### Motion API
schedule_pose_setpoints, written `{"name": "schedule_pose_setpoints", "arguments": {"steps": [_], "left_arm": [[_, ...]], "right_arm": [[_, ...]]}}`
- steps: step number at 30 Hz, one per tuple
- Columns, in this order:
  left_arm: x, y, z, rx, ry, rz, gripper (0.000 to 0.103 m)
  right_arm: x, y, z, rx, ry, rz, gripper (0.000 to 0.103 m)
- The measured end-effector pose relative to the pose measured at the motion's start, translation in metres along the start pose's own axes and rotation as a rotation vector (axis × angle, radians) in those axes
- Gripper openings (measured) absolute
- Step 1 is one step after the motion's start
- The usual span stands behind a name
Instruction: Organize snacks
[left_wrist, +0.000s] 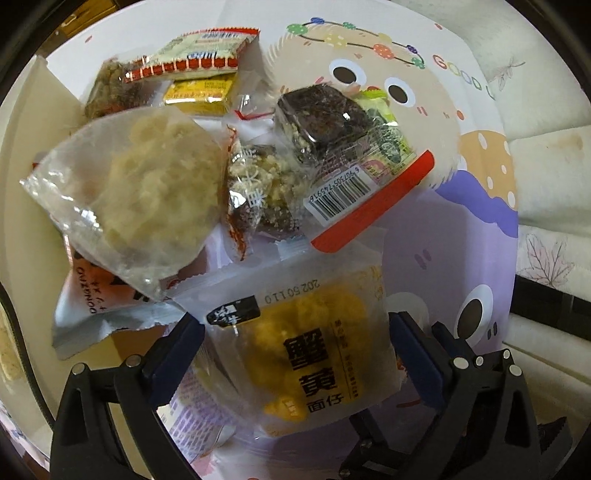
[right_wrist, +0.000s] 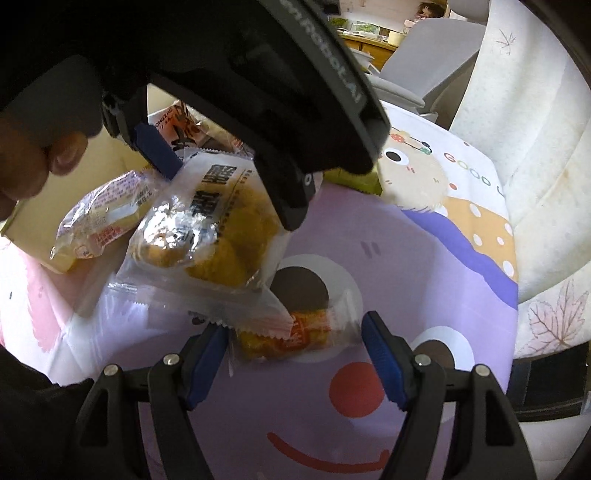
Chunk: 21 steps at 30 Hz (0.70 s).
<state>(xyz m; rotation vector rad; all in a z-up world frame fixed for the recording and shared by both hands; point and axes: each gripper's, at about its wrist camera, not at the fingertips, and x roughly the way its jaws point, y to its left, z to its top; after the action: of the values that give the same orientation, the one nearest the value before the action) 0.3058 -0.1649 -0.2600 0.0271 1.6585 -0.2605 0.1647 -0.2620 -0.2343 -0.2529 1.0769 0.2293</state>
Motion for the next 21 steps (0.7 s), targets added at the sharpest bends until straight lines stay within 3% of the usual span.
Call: {"name": "schedule_pose_setpoints", "arguments": {"steps": [5, 11, 21], "left_arm": [[0.014, 0.001, 0.001, -0.046, 0.044, -0.039, 0.086], [0.017, 0.0, 0.001, -0.056, 0.04, -0.044, 0.074], [-0.004, 0.008, -0.018, -0.057, -0.017, -0.08, 0.073]], "right_arm": [[-0.002, -0.001, 0.0, -0.002, -0.003, 0.015, 0.071], [-0.003, -0.007, 0.001, 0.027, 0.006, 0.018, 0.067], [-0.011, -0.006, 0.0, 0.072, 0.03, 0.026, 0.066]]}}
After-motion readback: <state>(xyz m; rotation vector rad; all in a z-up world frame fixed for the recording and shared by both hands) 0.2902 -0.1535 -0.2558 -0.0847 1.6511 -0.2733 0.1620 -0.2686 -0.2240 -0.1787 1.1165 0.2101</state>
